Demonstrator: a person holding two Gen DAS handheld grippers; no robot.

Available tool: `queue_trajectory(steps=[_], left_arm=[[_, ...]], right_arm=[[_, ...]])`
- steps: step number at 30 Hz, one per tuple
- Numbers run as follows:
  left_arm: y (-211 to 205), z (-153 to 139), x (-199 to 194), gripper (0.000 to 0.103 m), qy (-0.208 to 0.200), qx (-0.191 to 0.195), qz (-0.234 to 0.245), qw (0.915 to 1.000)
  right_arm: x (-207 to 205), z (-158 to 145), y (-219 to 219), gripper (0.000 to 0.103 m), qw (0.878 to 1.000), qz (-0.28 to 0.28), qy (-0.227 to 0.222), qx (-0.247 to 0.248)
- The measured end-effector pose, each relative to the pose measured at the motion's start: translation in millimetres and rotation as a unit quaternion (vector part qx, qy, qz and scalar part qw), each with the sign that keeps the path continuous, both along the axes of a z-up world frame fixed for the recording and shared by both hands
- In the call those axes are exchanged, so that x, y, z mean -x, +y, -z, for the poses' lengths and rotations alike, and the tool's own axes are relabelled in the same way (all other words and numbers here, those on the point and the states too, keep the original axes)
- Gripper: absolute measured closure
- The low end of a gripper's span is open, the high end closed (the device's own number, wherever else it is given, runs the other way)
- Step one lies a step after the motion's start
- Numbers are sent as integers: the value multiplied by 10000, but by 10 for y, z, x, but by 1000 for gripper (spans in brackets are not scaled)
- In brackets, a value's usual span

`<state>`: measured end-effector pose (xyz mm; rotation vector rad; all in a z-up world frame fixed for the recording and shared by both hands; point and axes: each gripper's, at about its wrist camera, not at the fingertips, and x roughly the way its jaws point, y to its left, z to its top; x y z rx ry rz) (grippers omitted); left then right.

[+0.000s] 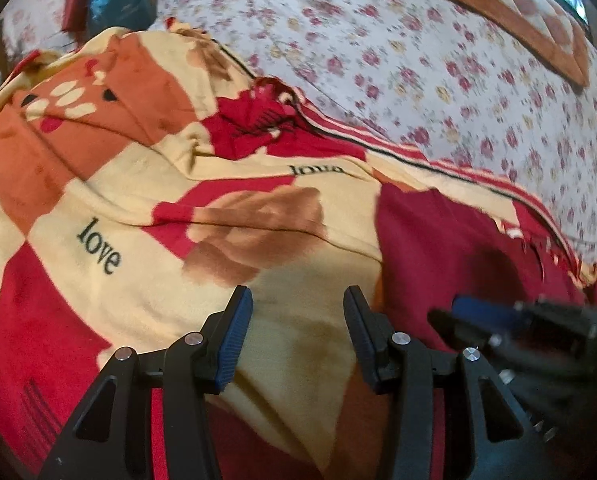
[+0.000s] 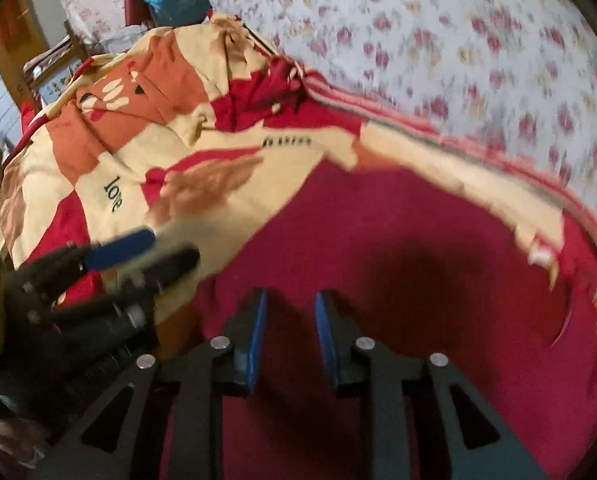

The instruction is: Fold small clothes

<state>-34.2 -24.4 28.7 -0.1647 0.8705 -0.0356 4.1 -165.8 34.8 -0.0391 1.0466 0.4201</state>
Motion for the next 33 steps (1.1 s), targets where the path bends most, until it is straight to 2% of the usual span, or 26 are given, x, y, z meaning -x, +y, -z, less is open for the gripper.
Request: queue_trajectory(steps=[4, 7, 9, 11, 13, 16, 19, 22, 24, 26, 31, 33], left_arm=[[65, -21, -5, 76, -149, 282, -76, 9995], [-13, -56, 26, 76, -287, 291, 124, 9991], [-87, -87, 57, 76, -402, 246, 294, 9985], [-190, -112, 96, 76, -527, 117, 513, 9972], [-302, -111, 128, 76, -573, -25, 732, 9957], [-442, -110, 159, 76, -527, -182, 895, 9944], [-561, -156, 177, 76, -445, -219, 1019, 9936], [-716, -226, 192, 76, -399, -242, 1157, 9922], [-849, -246, 181, 76, -347, -392, 1196, 9914], [-946, -240, 144, 76, -237, -382, 1216, 9916], [-1157, -26, 57, 76, 98, -377, 1353, 9900], [-1198, 36, 116, 76, -146, -595, 1428, 9879]], right_arm=[[78, -3, 47, 77, 9996, 225, -115, -109], [117, -64, -67, 76, 9985, 224, 143, -477], [209, -146, -200, 71, 9983, 321, 78, -488], [359, -268, -452, 58, 9978, 572, -179, -297], [483, -350, -737, 53, 9957, 853, -360, -83], [619, -400, -1201, 53, 9891, 1348, -453, 369], [737, -372, -1689, 53, 9773, 1938, -402, 750], [801, -282, -2105, 53, 9640, 2474, -229, 947], [811, -184, -2302, 53, 9574, 2735, -62, 928], [810, -54, -2402, 53, 9568, 2800, 111, 775], [826, -47, -2370, 52, 9566, 2792, -27, 830], [870, -77, -2395, 52, 9585, 2762, -11, 706]])
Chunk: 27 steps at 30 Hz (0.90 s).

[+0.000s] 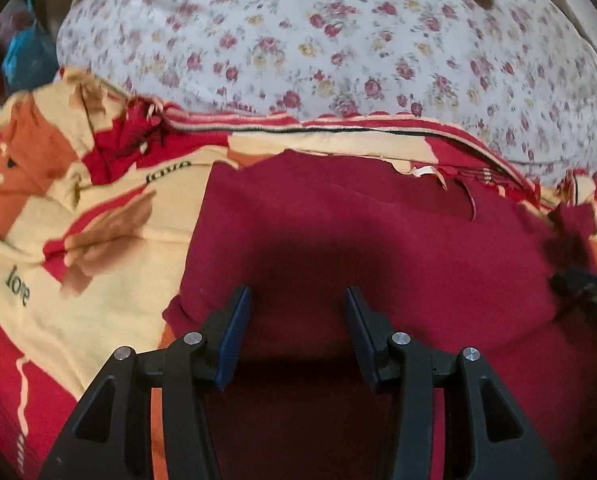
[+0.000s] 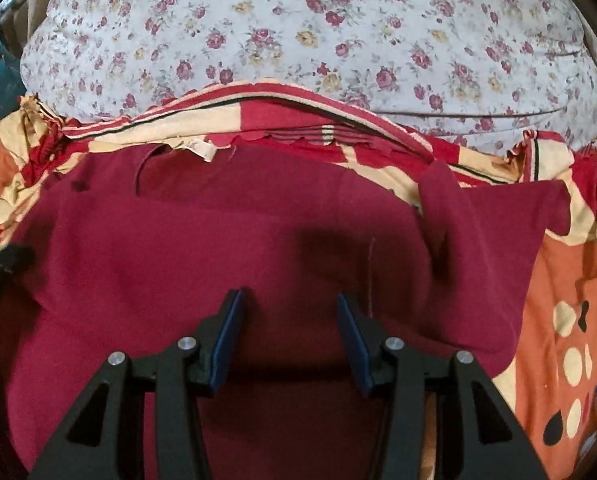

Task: Fold small clothes
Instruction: 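Grasp the other maroon sleeve with the right tool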

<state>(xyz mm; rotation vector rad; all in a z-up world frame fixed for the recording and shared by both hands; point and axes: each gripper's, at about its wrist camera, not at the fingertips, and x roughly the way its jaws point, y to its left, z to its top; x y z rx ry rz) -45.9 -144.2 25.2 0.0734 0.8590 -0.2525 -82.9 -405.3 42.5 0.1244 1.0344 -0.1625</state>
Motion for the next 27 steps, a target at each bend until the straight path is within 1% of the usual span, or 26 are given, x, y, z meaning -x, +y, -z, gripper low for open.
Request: queue_trajectory(steps=[2, 3, 5, 7, 10, 12, 15, 17, 19, 22, 25, 27], left_arm=[[-19, 9, 25, 75, -67, -54, 53, 9999], [-3, 12, 24, 74, -63, 14, 64, 10000], [32, 17, 11, 73, -43, 165, 81, 9998], [62, 16, 3, 72, -17, 302, 103, 9995], [60, 16, 6, 69, -9, 336, 141, 9993], [43, 19, 7, 68, -19, 301, 151, 9994], [29, 22, 9, 66, -30, 275, 168, 9995], [25, 25, 7, 66, -32, 269, 175, 9995], [22, 29, 7, 64, -33, 254, 191, 9995], [6, 33, 4, 61, -38, 223, 224, 9995], [6, 38, -1, 60, -20, 254, 249, 9994], [11, 41, -8, 59, -7, 284, 256, 9993]], right_arm=[[85, -69, -31, 50, 9999, -26, -88, -134], [138, -105, -71, 48, 9996, -38, -159, -241], [234, -217, -155, 40, 9983, -39, -328, -476], [334, -353, -283, 36, 9958, 26, -577, -707], [475, -515, -596, 31, 9917, 369, -911, -834], [497, -522, -816, 29, 9905, 596, -956, -792], [500, -390, -1255, 29, 9873, 1138, -858, -703], [510, -250, -1572, 29, 9818, 1534, -746, -838], [530, -98, -1898, 29, 9729, 1952, -654, -1055], [520, 36, -2222, 29, 9632, 2190, -800, -1338], [425, 84, -2407, 29, 9566, 2367, -940, -1418], [311, 145, -2524, 29, 9523, 2484, -940, -1502]])
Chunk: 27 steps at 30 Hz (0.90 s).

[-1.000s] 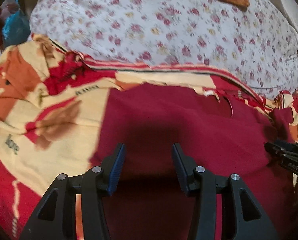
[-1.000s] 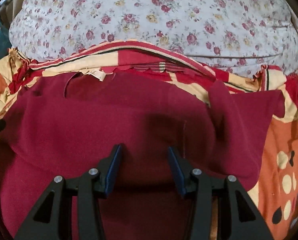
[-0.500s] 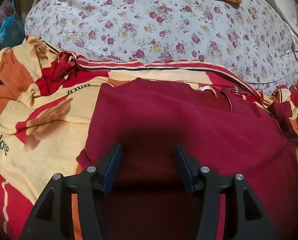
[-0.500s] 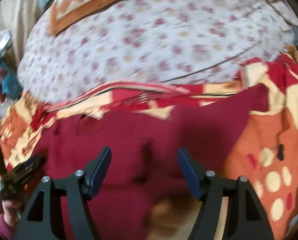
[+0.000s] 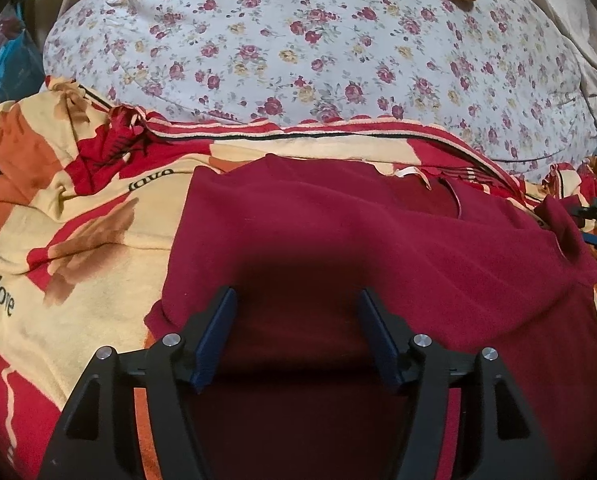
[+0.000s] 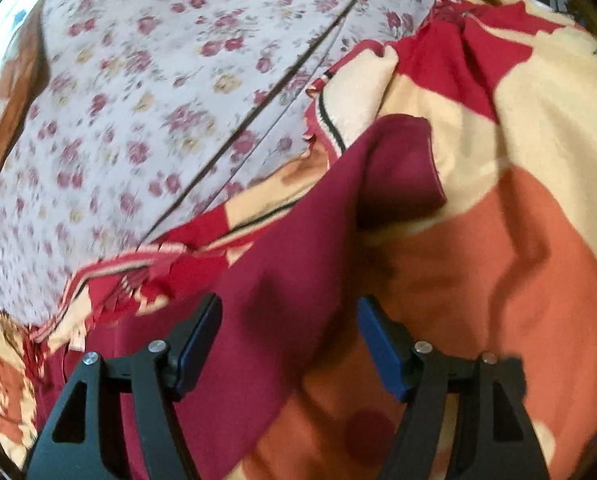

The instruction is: Fold small clothes

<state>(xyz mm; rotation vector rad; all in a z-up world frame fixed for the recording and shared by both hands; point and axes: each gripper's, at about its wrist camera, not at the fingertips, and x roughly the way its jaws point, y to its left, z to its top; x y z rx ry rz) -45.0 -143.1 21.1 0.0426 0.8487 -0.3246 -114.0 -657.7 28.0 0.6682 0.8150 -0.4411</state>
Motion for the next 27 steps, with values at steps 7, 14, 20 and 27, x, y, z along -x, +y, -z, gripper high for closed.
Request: queue_trajectory(steps=[7, 14, 20, 27], left_arm=[[3, 11, -15, 57, 29, 79, 41, 10000], [41, -34, 5, 57, -35, 213, 21, 9998], [210, -258, 91, 57, -354, 722, 45, 9968], [407, -267, 2, 57, -50, 1368, -114, 9905]], right_arm=[[-237, 246, -243, 95, 9988, 364, 176, -263], [-23, -453, 63, 96, 9981, -7, -429, 452], [133, -1152, 714, 96, 9873, -935, -990, 819], [-76, -1051, 2314, 94, 9472, -2965, -960, 755]])
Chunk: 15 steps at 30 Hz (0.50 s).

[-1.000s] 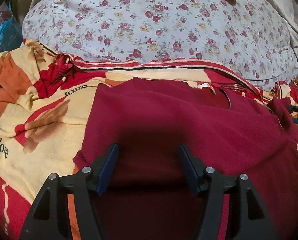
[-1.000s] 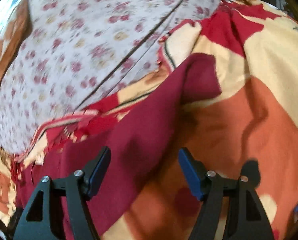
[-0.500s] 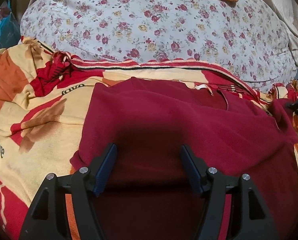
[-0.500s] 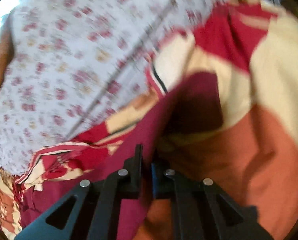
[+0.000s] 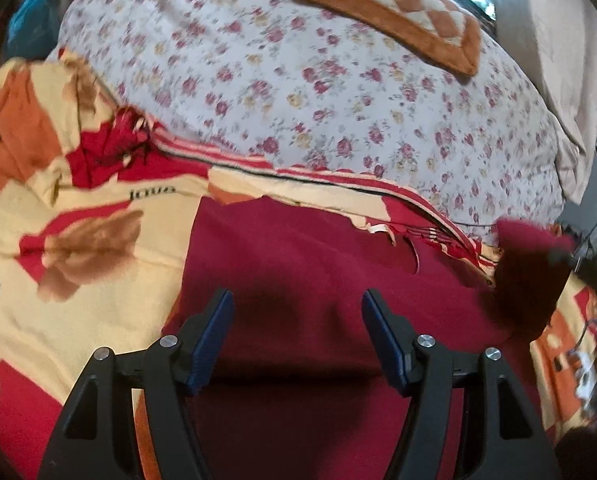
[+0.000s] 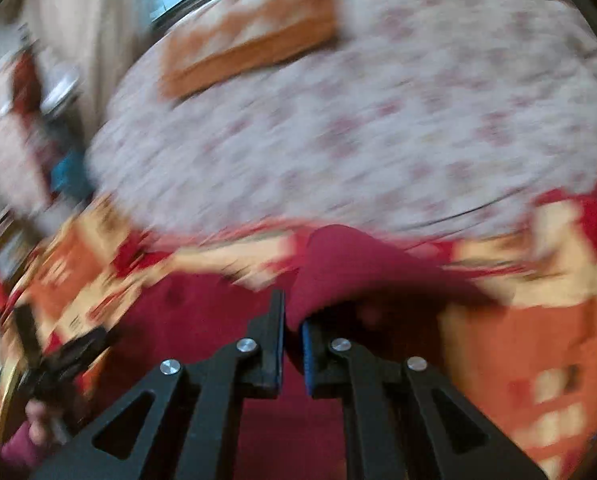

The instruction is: Fold small clothes

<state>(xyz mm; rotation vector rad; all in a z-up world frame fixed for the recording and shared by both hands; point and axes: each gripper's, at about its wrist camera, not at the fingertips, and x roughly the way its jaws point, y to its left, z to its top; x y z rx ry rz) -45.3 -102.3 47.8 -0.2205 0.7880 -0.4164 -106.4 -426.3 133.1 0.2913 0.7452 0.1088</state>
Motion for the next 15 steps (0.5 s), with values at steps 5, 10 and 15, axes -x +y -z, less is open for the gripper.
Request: queue_trajectory(steps=[5, 10, 15], left_arm=[[71, 53, -29, 57, 186, 96, -57, 9998], [83, -1, -21, 57, 100, 145, -46, 9998], [68, -16, -31, 57, 104, 162, -10, 9998]], right_arm=[[-185, 678, 937, 56, 9900, -955, 991, 316], [42, 721, 996, 49, 9894, -979, 918, 561], [-36, 663, 570, 38, 9952, -453, 849, -169]])
